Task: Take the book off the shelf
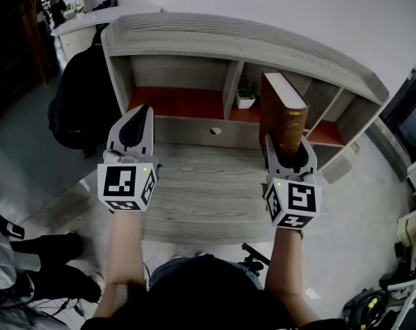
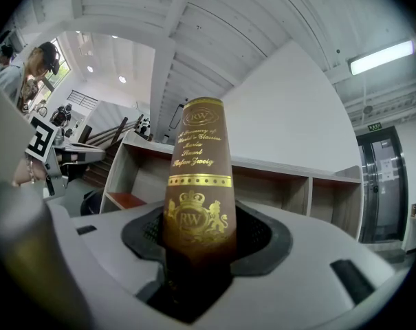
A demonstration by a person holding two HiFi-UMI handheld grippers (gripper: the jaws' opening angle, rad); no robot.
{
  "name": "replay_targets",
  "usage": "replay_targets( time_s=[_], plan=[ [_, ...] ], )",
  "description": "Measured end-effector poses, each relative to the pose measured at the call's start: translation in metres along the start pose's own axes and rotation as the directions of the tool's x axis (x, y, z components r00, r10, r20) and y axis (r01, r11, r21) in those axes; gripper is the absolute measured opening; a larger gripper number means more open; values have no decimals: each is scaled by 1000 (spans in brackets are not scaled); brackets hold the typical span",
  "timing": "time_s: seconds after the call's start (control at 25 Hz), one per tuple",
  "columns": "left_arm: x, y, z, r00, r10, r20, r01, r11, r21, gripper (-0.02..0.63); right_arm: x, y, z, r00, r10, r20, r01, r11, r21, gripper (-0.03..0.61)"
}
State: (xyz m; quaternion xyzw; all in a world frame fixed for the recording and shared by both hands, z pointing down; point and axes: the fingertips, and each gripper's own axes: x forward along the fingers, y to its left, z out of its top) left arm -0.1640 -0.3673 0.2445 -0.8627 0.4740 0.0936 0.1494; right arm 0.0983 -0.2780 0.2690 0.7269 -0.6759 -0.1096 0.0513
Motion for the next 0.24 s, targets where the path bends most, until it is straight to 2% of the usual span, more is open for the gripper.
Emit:
replay_targets(
  time_s=[0.24],
  plan=[
    [0,1,0,1000,0,2,0,1000,0,6,1,2,-1,1000,0,-3,0,1000,-1,235]
  ],
)
